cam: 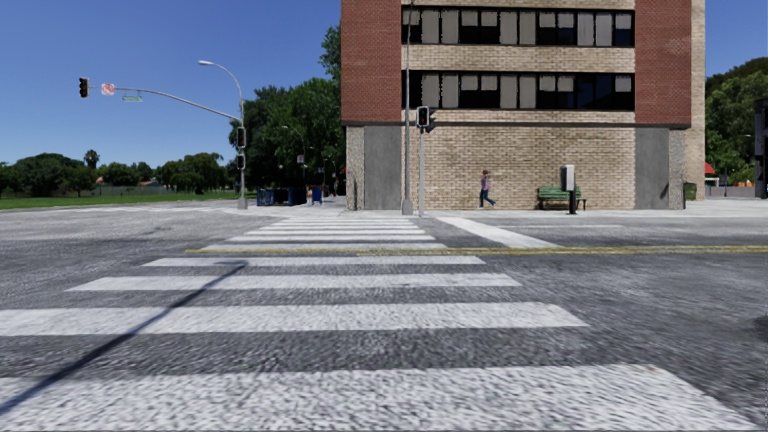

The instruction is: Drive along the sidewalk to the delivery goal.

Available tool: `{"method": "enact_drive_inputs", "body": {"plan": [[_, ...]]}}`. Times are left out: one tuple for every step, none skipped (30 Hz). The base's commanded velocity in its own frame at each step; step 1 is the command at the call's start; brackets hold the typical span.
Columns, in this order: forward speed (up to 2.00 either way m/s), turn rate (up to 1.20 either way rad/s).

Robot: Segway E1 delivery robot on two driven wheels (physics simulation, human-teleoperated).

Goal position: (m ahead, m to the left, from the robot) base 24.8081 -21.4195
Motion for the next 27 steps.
{"method": "enact_drive_inputs", "body": {"plan": [[2.00, 0.00], [2.00, 0.00], [2.00, 0.00], [2.00, 0.00], [2.00, 0.00], [2.00, 0.00], [2.00, 0.00], [2.00, 0.00], [2.00, 0.00], [2.00, 0.00], [2.00, 0.00], [2.00, 0.00], [2.00, 0.00], [2.00, 0.00], [2.00, 0.00], [2.00, 0.00], [2.00, 0.00], [2.00, 0.00], [2.00, 0.00], [2.00, 0.03], [2.00, 0.06], [2.00, 0.08], [2.00, 0.08], [2.00, 0.08], [2.00, 0.08], [2.00, 0.11], [2.00, 0.14]]}}
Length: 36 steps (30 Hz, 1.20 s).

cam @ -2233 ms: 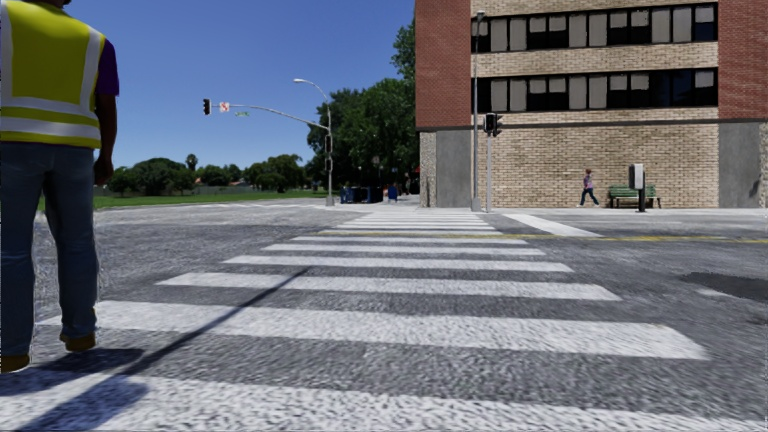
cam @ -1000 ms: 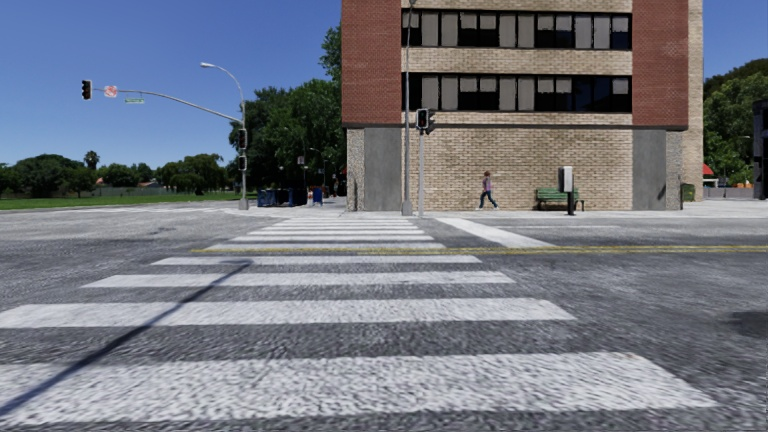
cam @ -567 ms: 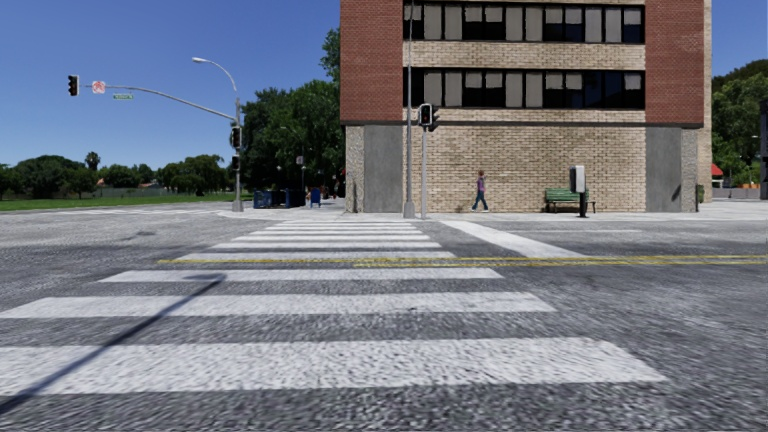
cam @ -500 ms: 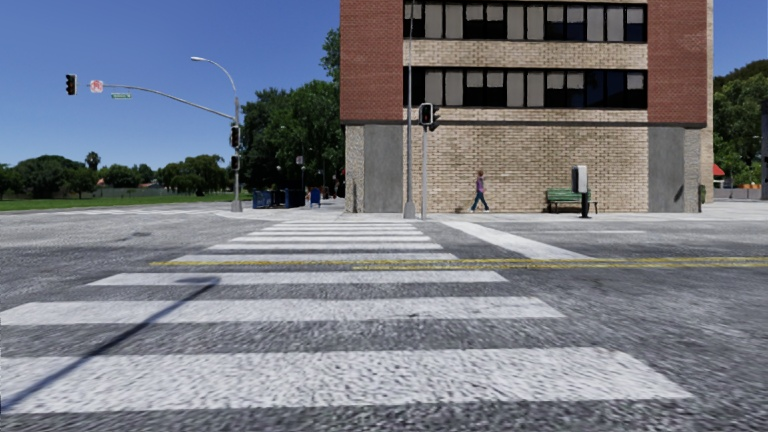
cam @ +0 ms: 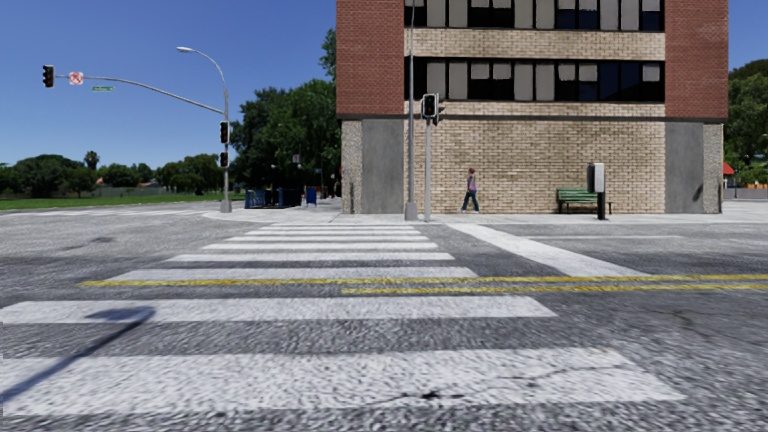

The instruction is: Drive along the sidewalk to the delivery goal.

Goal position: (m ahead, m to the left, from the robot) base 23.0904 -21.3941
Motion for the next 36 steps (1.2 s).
{"method": "enact_drive_inputs", "body": {"plan": [[2.00, 0.18], [2.00, 0.19], [2.00, 0.19], [2.00, 0.19], [2.00, 0.19], [2.00, 0.19], [2.00, 0.19], [2.00, 0.19], [2.00, 0.20], [2.00, 0.22], [2.00, 0.22], [2.00, 0.23], [2.00, 0.23], [2.00, 0.23], [2.00, 0.23], [2.00, 0.23], [2.00, 0.23], [2.00, 0.23], [2.00, 0.23], [2.00, 0.23], [2.00, 0.23], [2.00, 0.23], [2.00, 0.22], [2.00, 0.00], [2.00, 0.00], [2.00, 0.00], [2.00, 0.00], [2.00, 0.00], [2.00, 0.00], [2.00, 0.00], [2.00, 0.00], [2.00, 0.00], [2.00, 0.00], [2.00, 0.00], [2.00, 0.00], [2.00, 0.00]]}}
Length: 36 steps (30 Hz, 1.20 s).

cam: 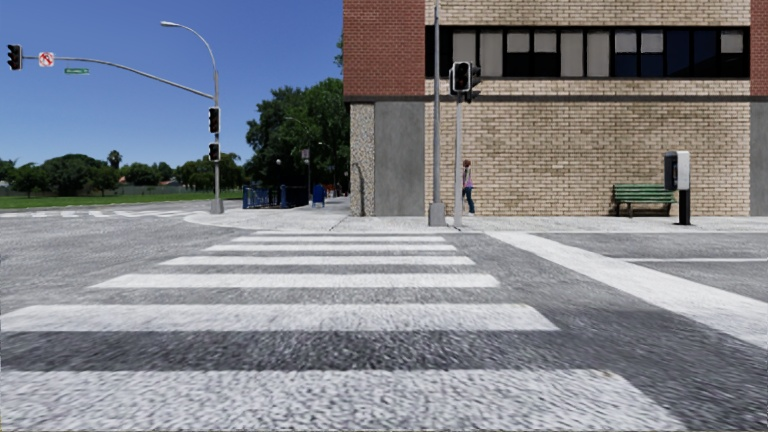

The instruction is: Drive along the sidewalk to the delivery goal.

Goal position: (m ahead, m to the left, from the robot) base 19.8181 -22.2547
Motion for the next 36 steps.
{"method": "enact_drive_inputs", "body": {"plan": [[2.00, 0.00], [2.00, 0.00], [2.00, 0.00], [2.00, 0.00], [2.00, 0.00], [2.00, 0.00], [2.00, 0.00], [2.00, 0.00], [2.00, 0.00], [2.00, 0.00], [2.00, 0.00], [2.00, 0.00], [2.00, 0.00], [2.00, 0.00], [2.00, 0.00], [2.00, 0.00], [2.00, 0.00], [2.00, 0.00], [2.00, 0.00], [2.00, 0.00], [2.00, 0.00], [2.00, 0.00], [2.00, 0.00], [2.00, 0.00], [2.00, 0.00], [2.00, 0.00], [2.00, 0.00], [2.00, 0.00], [2.00, 0.00], [2.00, 0.00], [2.00, 0.00], [2.00, 0.00], [2.00, 0.00], [2.00, 0.00], [2.00, 0.00], [2.00, 0.00]]}}
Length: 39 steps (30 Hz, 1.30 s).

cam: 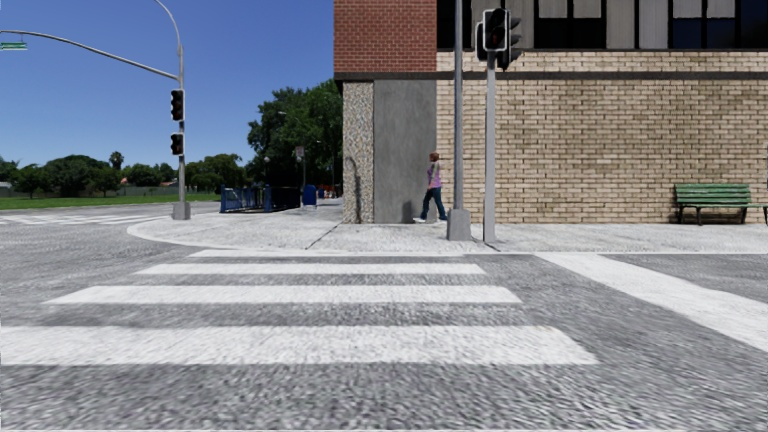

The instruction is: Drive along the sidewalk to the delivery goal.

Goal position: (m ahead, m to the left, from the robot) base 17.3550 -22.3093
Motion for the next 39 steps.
{"method": "enact_drive_inputs", "body": {"plan": [[2.00, 0.00], [2.00, 0.00], [2.00, 0.00], [2.00, 0.00], [2.00, 0.00], [2.00, 0.00], [2.00, 0.00], [2.00, 0.00], [2.00, 0.00], [2.00, 0.00], [2.00, 0.00], [2.00, 0.00], [2.00, 0.00], [2.00, 0.00], [2.00, 0.00], [2.00, 0.00], [2.00, 0.00], [2.00, 0.00], [2.00, 0.00], [2.00, 0.00], [2.00, 0.00], [2.00, 0.00], [2.00, 0.00], [2.00, 0.00], [2.00, 0.00], [2.00, 0.00], [2.00, 0.00], [2.00, 0.00], [2.00, 0.00], [2.00, 0.00], [2.00, 0.00], [2.00, 0.00], [2.00, 0.00], [2.00, 0.00], [2.00, 0.00], [2.00, 0.00], [2.00, 0.00], [2.00, 0.00], [2.00, 0.00]]}}
